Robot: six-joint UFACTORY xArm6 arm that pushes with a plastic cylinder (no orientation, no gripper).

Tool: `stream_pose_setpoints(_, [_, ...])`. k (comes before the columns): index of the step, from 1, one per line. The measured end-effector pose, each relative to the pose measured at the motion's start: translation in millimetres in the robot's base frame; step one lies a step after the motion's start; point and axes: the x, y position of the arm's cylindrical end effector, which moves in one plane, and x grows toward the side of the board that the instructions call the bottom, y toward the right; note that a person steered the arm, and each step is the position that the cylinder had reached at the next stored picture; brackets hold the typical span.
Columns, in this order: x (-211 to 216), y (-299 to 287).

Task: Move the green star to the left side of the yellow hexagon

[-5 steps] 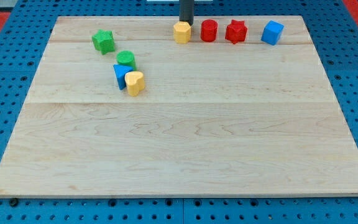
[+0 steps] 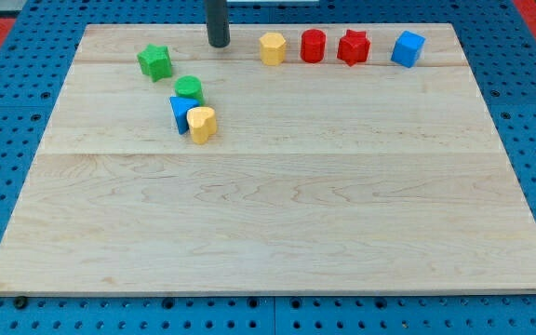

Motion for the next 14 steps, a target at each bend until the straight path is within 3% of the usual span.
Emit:
stream_pose_setpoints(2, [44, -67])
stream_pose_setpoints(3, [79, -69])
stream_pose_setpoints(4, [85, -114])
stream_pose_setpoints(5, [63, -136])
stream_pose_setpoints(7, [53, -77])
stream_pose_setpoints(11, [42, -68])
stream_pose_setpoints(13, [42, -29])
stream_pose_setpoints(14, [47, -97])
